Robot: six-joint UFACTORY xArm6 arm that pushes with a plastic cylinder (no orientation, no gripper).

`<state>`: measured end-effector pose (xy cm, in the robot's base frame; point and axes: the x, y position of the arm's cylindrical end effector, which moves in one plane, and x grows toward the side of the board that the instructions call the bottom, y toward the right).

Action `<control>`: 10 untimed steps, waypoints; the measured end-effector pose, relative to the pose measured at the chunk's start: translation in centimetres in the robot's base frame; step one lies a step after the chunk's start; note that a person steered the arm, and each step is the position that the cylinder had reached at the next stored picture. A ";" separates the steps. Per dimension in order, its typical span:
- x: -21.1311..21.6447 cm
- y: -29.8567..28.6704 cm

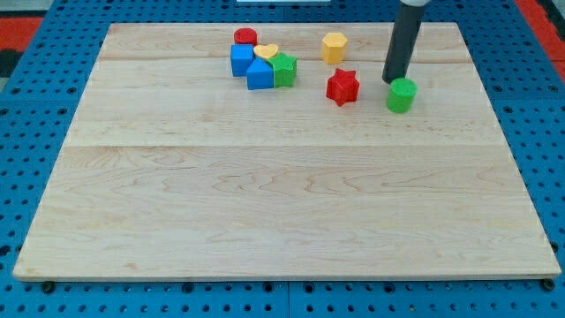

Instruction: Move the green star towards the center

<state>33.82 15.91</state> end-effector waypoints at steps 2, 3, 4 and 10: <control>4.8 1.5; 6.2 -6.1; 5.3 -15.0; -2.8 -16.2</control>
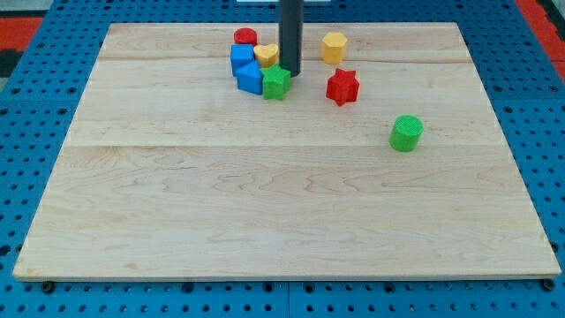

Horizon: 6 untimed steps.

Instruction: Move the green star towards the center

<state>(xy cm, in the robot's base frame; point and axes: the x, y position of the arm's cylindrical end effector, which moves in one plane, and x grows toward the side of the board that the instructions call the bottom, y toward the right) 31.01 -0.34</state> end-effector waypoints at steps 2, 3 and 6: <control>4.9 -5.3; 5.7 -8.5; 9.4 2.4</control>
